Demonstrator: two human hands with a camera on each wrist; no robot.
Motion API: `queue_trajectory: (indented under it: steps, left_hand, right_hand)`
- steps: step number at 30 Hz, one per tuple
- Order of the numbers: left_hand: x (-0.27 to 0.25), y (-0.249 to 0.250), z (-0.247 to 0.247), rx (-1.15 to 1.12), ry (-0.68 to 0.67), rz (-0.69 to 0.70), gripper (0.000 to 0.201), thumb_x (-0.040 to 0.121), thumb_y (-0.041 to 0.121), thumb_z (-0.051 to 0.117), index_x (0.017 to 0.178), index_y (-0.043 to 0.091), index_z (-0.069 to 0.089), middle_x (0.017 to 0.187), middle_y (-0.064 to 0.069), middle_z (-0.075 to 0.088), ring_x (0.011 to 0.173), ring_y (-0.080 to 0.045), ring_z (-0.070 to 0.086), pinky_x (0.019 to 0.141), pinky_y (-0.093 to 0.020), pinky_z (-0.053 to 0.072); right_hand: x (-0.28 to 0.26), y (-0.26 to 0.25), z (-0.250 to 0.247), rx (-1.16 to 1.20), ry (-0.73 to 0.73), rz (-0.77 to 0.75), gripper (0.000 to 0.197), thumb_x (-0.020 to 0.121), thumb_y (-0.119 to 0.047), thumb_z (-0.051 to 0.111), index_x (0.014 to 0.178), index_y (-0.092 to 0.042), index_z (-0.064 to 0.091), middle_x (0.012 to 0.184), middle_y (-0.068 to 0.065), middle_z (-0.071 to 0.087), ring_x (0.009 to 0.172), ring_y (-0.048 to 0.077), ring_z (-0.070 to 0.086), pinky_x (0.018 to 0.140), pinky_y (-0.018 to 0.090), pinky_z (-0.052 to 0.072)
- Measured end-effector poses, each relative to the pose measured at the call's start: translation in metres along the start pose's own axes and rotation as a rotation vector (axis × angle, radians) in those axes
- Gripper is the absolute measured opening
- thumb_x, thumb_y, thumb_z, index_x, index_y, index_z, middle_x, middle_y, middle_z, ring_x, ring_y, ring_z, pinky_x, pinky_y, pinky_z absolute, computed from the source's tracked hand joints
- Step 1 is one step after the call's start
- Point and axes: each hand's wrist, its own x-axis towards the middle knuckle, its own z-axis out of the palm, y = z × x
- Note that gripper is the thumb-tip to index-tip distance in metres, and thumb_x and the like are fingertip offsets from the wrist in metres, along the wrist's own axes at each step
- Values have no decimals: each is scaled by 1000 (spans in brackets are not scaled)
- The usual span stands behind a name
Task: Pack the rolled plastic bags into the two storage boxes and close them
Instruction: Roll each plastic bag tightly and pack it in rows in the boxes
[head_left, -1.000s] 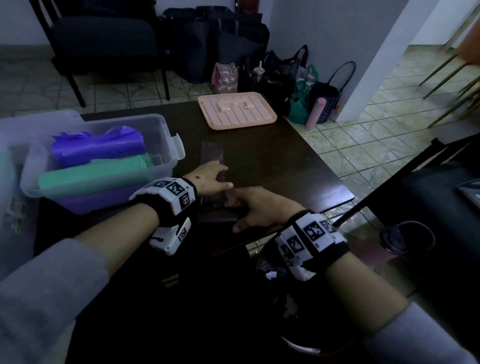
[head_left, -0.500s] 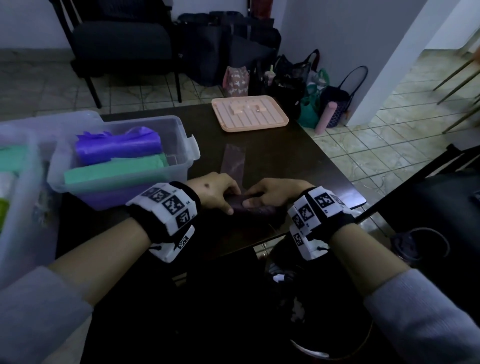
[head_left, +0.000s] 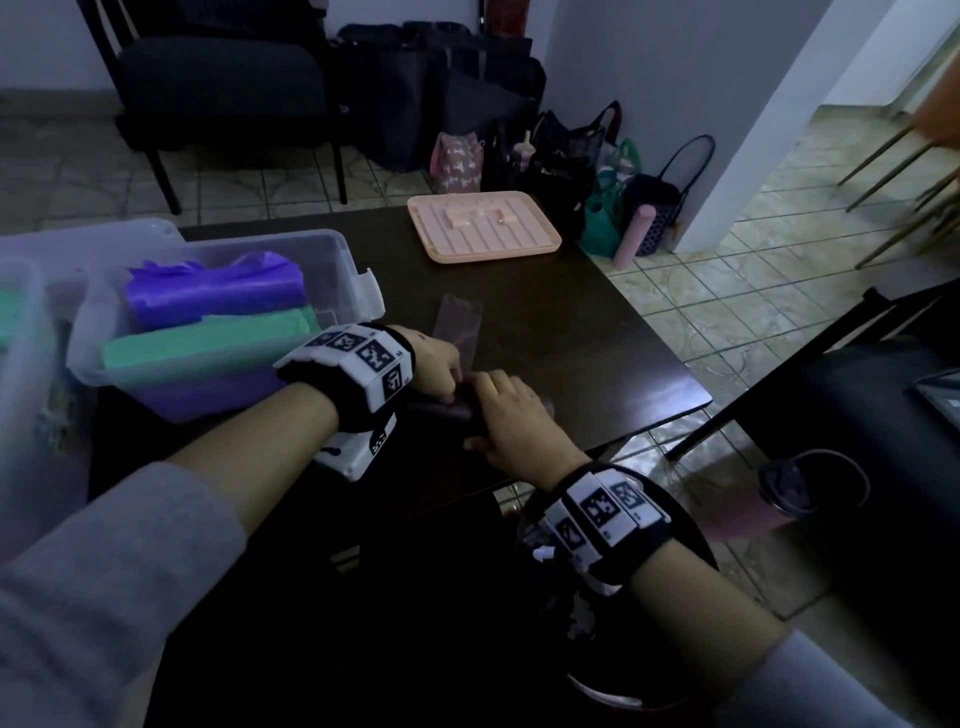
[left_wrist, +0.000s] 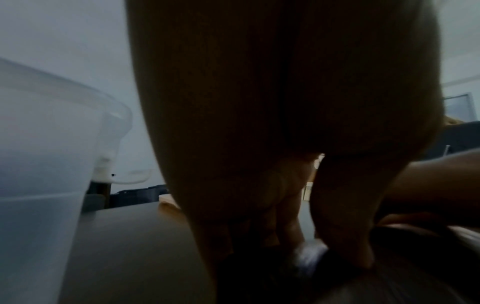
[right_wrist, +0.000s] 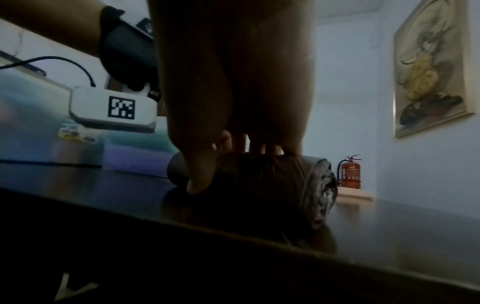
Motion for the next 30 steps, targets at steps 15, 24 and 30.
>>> queue_trajectory:
  steps: [15,24,30]
  left_hand:
    - [-8,-19,29,-83,363,88,58,71,22,79,121,19,51,124,-4,55,111,-20,54,85,-27,42]
    - [-14,-21,17,-106,160,77,54,83,26,70,133,20,50,131,0,53,117,-15,50,86,-18,35]
    - [-25,-22,23,-111,298,97,54,78,23,73,129,20,54,123,0,58,113,-16,55,89,-24,42]
  right_hand:
    - [18,3,-25,262,-207,138,60,84,-39,62,135,-15,41,125,11,43,122,29,39,104,43,36]
    - [4,-9,-26,133,-157,89,49,86,-36,63,128,-13,49,120,8,47,116,25,45,94,38,42]
    - [15,-7,-37,186,-365,88,51,90,-36,59,136,-17,46,116,8,44,116,25,46,91,28,35]
